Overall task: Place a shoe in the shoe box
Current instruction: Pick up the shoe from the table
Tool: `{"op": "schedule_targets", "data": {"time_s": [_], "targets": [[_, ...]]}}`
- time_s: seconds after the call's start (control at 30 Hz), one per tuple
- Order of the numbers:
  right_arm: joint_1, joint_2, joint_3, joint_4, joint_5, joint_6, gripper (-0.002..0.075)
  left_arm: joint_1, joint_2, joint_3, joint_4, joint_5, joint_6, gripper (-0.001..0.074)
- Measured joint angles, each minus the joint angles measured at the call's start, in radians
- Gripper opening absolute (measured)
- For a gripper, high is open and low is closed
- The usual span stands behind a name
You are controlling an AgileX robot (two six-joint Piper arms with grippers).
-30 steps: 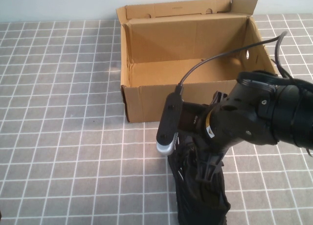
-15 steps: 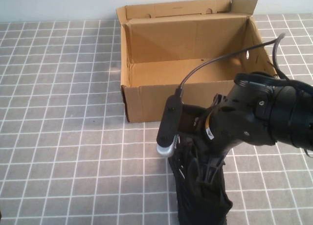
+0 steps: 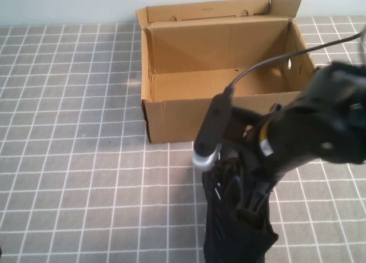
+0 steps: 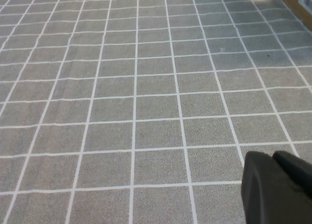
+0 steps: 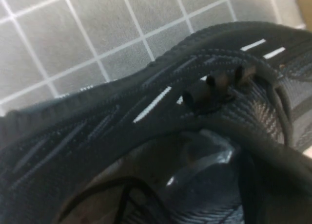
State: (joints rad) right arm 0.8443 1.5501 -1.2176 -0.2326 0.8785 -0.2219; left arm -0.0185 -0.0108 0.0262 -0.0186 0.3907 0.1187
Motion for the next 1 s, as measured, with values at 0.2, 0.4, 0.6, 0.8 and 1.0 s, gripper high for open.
{"op": "schedule_targets", "data": {"time_s": [0.2,0.4,0.6,0.8,1.0], "targets": [[0.002,-0.159,0.000,0.036,0.076,0.000,-0.0006,0.000,0.000,0.000,0.000,0.000,0.000,-0.0001],[0.005,-0.271,-0.031,0.037,0.165,0.000,-0.0006,0.000,0.000,0.000,0.000,0.000,0.000,-0.0001],[0.005,-0.281,-0.127,0.042,0.230,0.000,-0.0006,0.000,0.000,0.000,0.000,0.000,0.000,-0.0001],[0.005,-0.281,-0.156,0.056,0.210,0.000,-0.0006,0.000,0.000,0.000,0.000,0.000,0.000,-0.0001],[0.005,-0.281,-0.156,0.079,0.207,0.000,-0.0006,-0.011,0.000,0.000,0.000,0.000,0.000,-0.0001]]}}
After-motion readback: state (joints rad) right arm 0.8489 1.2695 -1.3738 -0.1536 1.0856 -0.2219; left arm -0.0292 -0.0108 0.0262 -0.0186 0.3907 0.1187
